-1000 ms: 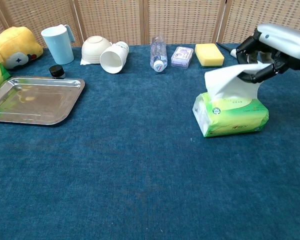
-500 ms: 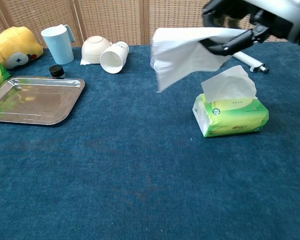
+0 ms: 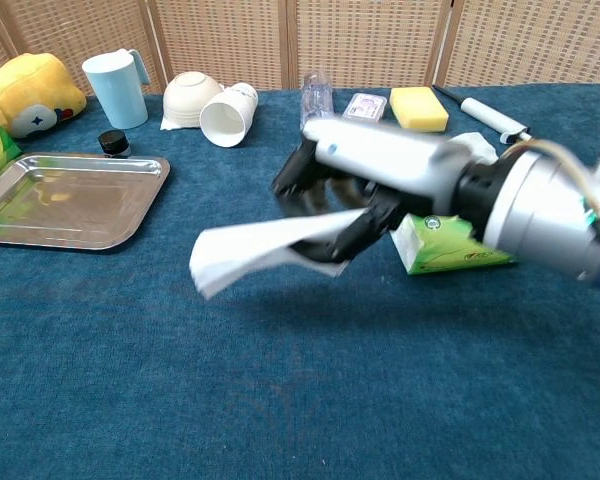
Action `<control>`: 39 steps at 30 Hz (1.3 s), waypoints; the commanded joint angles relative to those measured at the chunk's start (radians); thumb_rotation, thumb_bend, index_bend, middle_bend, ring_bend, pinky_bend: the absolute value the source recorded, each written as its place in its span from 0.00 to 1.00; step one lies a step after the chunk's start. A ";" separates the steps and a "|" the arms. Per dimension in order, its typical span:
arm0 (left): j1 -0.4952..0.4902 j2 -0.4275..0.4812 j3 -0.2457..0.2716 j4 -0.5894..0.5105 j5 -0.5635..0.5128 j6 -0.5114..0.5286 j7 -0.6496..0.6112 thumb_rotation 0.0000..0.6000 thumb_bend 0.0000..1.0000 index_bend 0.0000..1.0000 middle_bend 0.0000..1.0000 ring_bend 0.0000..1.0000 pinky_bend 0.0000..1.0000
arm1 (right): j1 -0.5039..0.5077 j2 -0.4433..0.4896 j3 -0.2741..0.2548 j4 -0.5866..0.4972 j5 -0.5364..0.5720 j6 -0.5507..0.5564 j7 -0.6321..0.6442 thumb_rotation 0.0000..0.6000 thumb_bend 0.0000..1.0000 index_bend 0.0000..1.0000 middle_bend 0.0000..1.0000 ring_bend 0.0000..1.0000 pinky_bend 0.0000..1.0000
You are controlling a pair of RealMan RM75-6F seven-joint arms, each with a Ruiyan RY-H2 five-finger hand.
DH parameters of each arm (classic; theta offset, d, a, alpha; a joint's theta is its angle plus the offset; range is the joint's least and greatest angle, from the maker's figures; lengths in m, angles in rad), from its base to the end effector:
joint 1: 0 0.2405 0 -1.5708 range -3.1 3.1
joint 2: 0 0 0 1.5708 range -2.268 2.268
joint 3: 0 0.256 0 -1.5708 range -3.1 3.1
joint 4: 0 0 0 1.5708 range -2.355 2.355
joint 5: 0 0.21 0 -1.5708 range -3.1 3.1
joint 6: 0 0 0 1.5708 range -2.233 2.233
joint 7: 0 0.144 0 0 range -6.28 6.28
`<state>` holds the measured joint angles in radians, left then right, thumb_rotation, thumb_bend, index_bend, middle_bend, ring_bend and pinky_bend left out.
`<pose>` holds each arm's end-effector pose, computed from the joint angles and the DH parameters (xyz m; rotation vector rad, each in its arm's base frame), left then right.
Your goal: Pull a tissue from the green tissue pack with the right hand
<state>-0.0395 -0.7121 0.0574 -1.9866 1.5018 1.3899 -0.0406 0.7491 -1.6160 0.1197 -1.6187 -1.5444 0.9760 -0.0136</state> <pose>-0.2778 0.1395 0.2203 -1.4311 -1.0927 -0.7365 -0.0661 -0.2705 -0.0445 2.1806 -1.0360 1.3846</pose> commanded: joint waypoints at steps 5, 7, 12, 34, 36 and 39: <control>-0.001 0.004 0.002 0.002 0.005 -0.003 -0.010 1.00 0.00 0.00 0.00 0.00 0.00 | 0.047 -0.084 -0.013 0.098 0.060 -0.090 -0.073 1.00 0.45 0.52 0.57 0.53 0.76; -0.001 0.005 0.003 0.004 0.006 -0.005 -0.015 1.00 0.00 0.00 0.00 0.00 0.00 | 0.058 -0.082 -0.017 0.109 0.065 -0.114 -0.063 1.00 0.38 0.21 0.33 0.36 0.63; -0.002 0.007 0.004 0.006 0.003 -0.010 -0.022 1.00 0.00 0.00 0.00 0.00 0.00 | 0.057 -0.054 -0.005 0.081 0.063 -0.093 -0.060 1.00 0.14 0.00 0.00 0.00 0.30; -0.004 0.010 0.012 -0.004 0.023 -0.016 -0.026 1.00 0.00 0.00 0.00 0.00 0.00 | -0.141 0.239 -0.073 0.047 -0.100 0.277 -0.036 1.00 0.00 0.00 0.00 0.03 0.22; -0.003 0.010 0.014 -0.006 0.030 -0.015 -0.023 1.00 0.00 0.00 0.00 0.00 0.00 | -0.177 0.263 -0.090 0.085 -0.101 0.316 0.005 1.00 0.00 0.00 0.00 0.04 0.22; -0.004 0.011 0.017 -0.007 0.035 -0.018 -0.025 1.00 0.00 0.00 0.00 0.00 0.00 | -0.228 0.288 -0.116 0.137 -0.110 0.380 0.101 1.00 0.00 0.00 0.00 0.05 0.22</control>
<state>-0.0433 -0.7014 0.0740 -1.9935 1.5367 1.3723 -0.0652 0.5700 -1.3560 0.0323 -1.5315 -1.6428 1.3014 0.0134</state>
